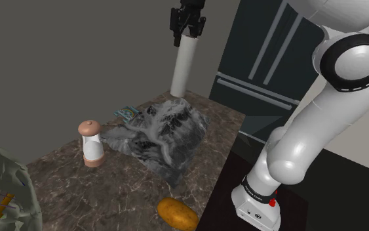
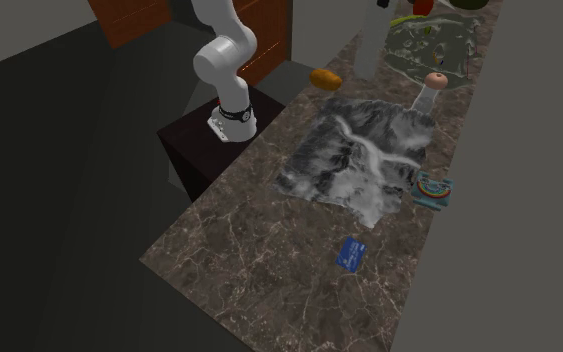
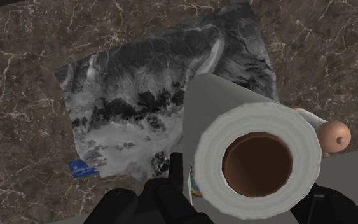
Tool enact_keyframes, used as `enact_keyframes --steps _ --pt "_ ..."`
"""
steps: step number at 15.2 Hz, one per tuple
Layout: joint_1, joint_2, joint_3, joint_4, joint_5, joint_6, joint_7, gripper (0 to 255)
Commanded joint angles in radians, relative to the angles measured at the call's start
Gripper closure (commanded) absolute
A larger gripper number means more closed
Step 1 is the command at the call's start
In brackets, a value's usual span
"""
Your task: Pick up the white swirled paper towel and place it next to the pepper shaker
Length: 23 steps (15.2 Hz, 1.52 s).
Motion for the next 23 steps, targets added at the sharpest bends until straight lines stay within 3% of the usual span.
enact_keyframes --steps 1,10,18,23 --pt "0.022 0.004 0.033 0.001 0.006 0.008 0.057 255" --pt "0.119 0.074 0.171 0.090 0.018 0.004 0.297 255" --pt "0.225 0.222 0.285 0.276 -0.016 -0.024 0.508 255" --pt "0.216 0.164 0.277 0.130 -0.001 0.067 0.492 255"
